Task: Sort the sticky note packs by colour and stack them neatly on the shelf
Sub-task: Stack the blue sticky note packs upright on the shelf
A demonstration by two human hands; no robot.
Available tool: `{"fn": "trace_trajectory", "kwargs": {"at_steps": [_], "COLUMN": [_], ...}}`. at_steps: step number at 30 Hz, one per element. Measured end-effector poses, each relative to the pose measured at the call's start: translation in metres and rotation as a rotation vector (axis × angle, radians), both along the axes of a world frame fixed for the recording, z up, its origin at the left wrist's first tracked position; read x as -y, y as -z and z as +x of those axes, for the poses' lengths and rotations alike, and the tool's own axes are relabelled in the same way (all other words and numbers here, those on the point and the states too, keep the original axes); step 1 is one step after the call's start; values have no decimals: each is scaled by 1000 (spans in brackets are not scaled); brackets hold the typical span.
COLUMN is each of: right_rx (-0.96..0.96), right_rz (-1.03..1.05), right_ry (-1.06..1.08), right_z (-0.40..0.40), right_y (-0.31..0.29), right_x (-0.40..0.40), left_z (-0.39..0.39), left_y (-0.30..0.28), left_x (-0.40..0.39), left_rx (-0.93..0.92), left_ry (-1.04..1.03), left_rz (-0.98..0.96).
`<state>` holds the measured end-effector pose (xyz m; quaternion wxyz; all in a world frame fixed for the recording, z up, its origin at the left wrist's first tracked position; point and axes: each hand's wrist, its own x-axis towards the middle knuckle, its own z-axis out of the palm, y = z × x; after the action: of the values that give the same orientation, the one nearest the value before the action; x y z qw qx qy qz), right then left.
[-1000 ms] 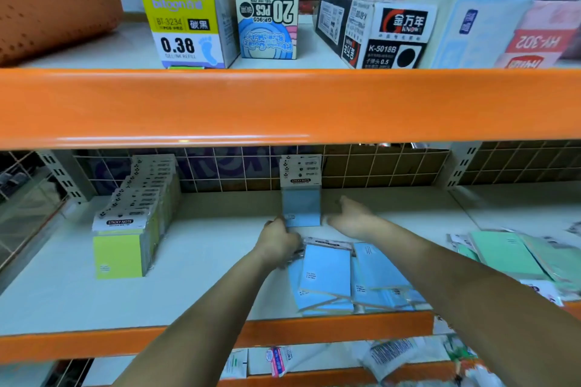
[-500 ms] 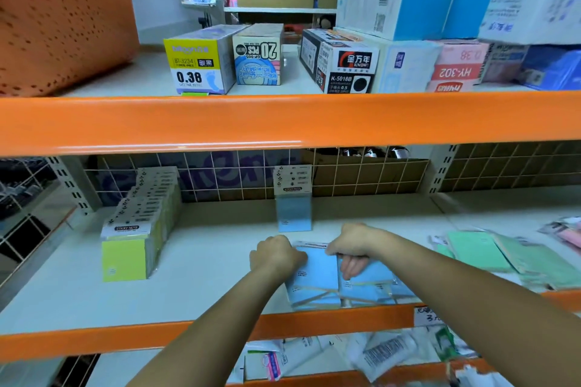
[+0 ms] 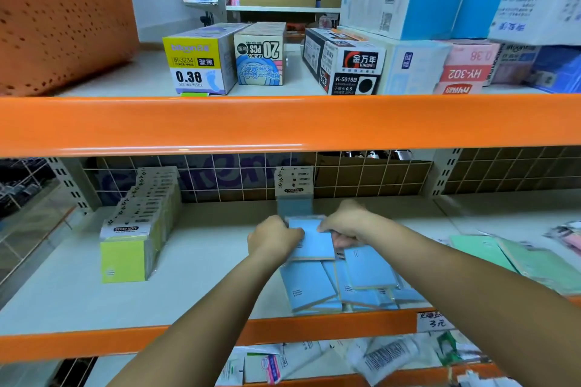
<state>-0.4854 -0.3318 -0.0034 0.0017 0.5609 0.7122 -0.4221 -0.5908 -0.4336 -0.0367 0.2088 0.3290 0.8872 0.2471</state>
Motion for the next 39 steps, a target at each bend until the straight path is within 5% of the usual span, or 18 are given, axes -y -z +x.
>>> {"fn": "trace_trajectory", "kwargs": {"at_steps": [7, 19, 24, 29, 39], "right_rx": [51, -157, -137, -89, 34], "right_rz": [324, 272, 262, 286, 247], "right_ry": [-145, -142, -163, -157, -188], "right_z": [-19, -35, -36, -38, -35], "right_y": [7, 40, 52, 61, 73], "right_x": [-2, 1, 0, -6, -9], "left_z": [-4, -16, -38, -22, -19], "left_y": [1, 11, 69, 27, 32], "left_x": [-14, -19, -45, -24, -28], "left_rx": [108, 292, 333, 271, 234], "left_ry": [29, -2, 65, 86, 120], "left_rz": [79, 99, 6, -107, -153]}}
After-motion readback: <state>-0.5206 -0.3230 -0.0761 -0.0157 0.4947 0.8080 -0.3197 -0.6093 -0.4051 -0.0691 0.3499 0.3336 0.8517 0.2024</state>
